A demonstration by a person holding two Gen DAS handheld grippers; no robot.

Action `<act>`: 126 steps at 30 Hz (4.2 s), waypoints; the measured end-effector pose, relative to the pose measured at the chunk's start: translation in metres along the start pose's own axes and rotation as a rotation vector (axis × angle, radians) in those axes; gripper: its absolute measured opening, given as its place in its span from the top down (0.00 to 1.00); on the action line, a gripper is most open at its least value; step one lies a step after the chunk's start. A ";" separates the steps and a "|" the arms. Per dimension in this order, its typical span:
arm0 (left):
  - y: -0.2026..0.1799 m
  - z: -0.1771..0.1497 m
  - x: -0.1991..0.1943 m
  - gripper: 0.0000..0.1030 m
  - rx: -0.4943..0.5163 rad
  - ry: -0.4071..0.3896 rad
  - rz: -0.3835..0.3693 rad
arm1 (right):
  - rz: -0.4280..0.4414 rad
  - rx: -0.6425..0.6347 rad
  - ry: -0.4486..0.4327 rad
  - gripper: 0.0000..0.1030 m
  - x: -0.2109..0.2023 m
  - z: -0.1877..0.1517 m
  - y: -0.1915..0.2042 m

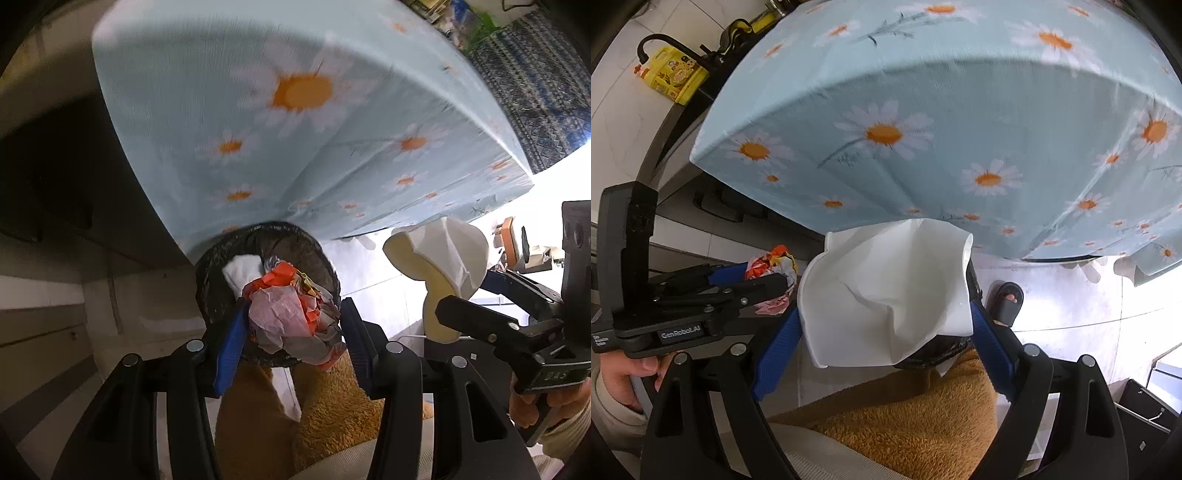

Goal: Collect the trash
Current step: 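Carry the tissue and wrapper down toward the black bin with both tools, then open the left tool over the bin while the right tool releases the tissue, then raise both open tools back over the counter, then grasp the brown paper cup with the right tool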

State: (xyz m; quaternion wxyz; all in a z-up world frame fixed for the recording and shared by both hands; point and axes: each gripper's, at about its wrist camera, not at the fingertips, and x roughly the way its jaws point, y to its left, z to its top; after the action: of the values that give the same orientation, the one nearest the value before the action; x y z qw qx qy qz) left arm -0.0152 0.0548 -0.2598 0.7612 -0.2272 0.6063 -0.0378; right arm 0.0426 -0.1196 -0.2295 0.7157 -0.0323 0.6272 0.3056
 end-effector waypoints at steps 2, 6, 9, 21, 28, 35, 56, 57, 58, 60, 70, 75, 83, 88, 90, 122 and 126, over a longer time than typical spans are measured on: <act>0.000 -0.003 0.006 0.53 -0.011 0.013 -0.002 | 0.005 0.002 0.010 0.16 0.002 -0.001 -0.002; 0.001 -0.003 0.016 0.52 -0.023 0.035 -0.005 | 0.016 0.005 0.022 0.16 0.006 -0.004 -0.006; 0.000 -0.003 0.018 0.48 -0.030 0.040 -0.009 | 0.039 0.009 0.028 0.15 0.007 -0.005 -0.009; 0.009 0.002 0.022 0.34 -0.087 0.046 -0.004 | 0.088 0.031 0.017 0.09 -0.001 -0.004 -0.024; 0.005 0.005 0.014 0.34 -0.077 0.028 -0.006 | 0.084 0.033 0.000 0.09 -0.009 -0.006 -0.024; 0.001 0.008 -0.005 0.34 -0.063 -0.016 -0.011 | 0.072 0.020 -0.035 0.09 -0.024 -0.002 -0.016; -0.019 0.018 -0.085 0.34 0.057 -0.185 -0.026 | 0.039 -0.031 -0.234 0.09 -0.092 0.018 0.014; -0.021 0.020 -0.089 0.34 0.069 -0.191 -0.022 | 0.038 -0.030 -0.246 0.09 -0.096 0.020 0.014; -0.022 0.022 -0.092 0.34 0.076 -0.196 -0.021 | 0.038 -0.030 -0.254 0.09 -0.099 0.023 0.014; -0.027 0.026 -0.099 0.34 0.088 -0.215 -0.020 | 0.038 -0.035 -0.280 0.09 -0.108 0.029 0.013; -0.048 0.061 -0.119 0.34 0.075 -0.302 -0.003 | 0.010 -0.107 -0.371 0.09 -0.140 0.085 -0.004; -0.059 0.085 -0.127 0.34 0.032 -0.346 0.025 | 0.029 -0.127 -0.410 0.09 -0.154 0.129 -0.026; -0.074 0.127 -0.126 0.30 -0.044 -0.387 0.075 | 0.062 -0.188 -0.450 0.06 -0.166 0.204 -0.059; -0.085 0.153 -0.124 0.25 -0.103 -0.410 0.111 | 0.100 -0.233 -0.438 0.05 -0.161 0.247 -0.074; -0.089 0.162 -0.122 0.23 -0.122 -0.410 0.125 | 0.116 -0.255 -0.428 0.05 -0.156 0.264 -0.078; -0.110 0.214 -0.084 0.23 -0.309 -0.345 0.249 | 0.157 -0.474 -0.254 0.43 -0.054 0.397 -0.077; -0.120 0.223 -0.078 0.23 -0.281 -0.327 0.247 | 0.160 -0.482 -0.246 0.57 -0.054 0.396 -0.078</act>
State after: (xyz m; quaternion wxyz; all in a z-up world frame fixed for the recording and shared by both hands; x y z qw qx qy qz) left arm 0.1998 0.0405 -0.1063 0.8090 -0.2578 0.4975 0.1774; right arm 0.4259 -0.0347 -0.1224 0.7316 -0.1147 0.4456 0.5030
